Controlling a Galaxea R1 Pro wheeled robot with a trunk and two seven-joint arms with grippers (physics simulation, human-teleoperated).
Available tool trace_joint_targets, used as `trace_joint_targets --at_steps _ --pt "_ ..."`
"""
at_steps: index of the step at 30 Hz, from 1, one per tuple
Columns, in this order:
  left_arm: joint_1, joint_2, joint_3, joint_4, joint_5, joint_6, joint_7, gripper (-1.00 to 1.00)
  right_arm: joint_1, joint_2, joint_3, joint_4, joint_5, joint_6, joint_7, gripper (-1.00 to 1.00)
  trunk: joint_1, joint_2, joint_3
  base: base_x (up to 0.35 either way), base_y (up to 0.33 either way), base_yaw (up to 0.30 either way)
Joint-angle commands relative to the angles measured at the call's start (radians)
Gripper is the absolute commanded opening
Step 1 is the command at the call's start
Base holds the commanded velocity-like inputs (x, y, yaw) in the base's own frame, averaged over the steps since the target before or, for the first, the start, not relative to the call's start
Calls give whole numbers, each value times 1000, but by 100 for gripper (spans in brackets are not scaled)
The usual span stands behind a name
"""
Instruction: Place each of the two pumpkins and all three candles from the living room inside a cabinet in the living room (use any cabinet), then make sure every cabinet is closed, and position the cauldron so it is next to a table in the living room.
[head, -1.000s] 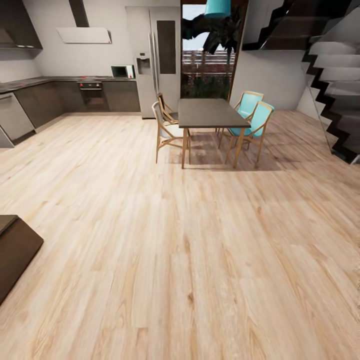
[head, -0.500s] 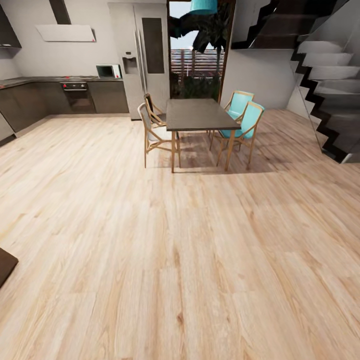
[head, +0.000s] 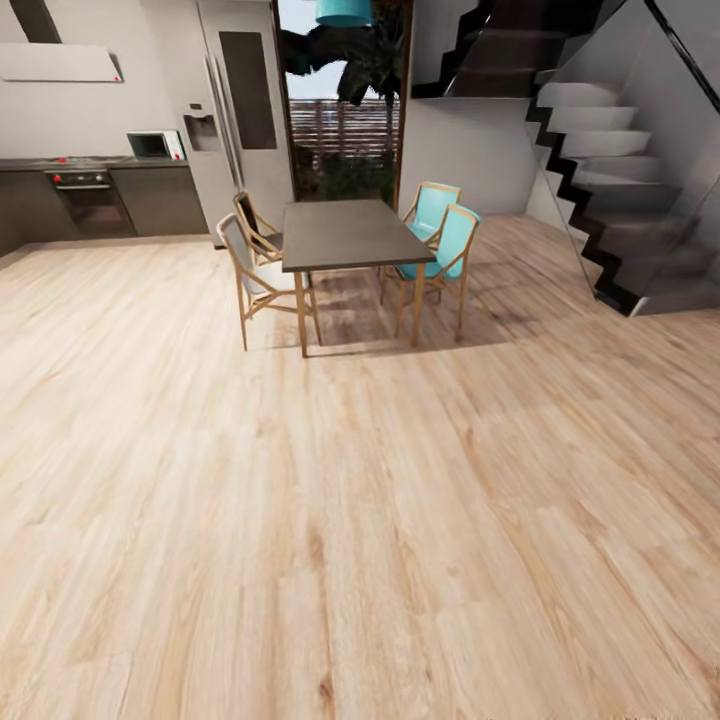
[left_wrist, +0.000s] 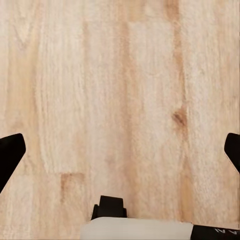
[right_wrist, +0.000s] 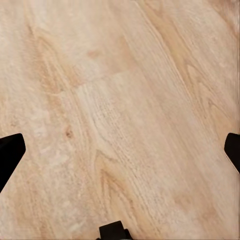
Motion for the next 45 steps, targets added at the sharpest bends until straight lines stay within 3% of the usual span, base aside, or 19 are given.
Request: trace_joint_targets --at_steps 1,17,45 --pt "-1 1 -3 -3 11 -3 -7 100 -1 0 9 1 -9 -4 -4 100 0 0 0 90 -62 -292" --pt "-1 2 1 -3 11 -5 -4 100 -1 -5 6 2 -11 1 0 100 0 0 6 8 -6 -293" --pt "-1 1 5 -3 11 -1 -2 100 -1 -7 5 1 -11 0 0 100 -107 196 105 0 0 -293"
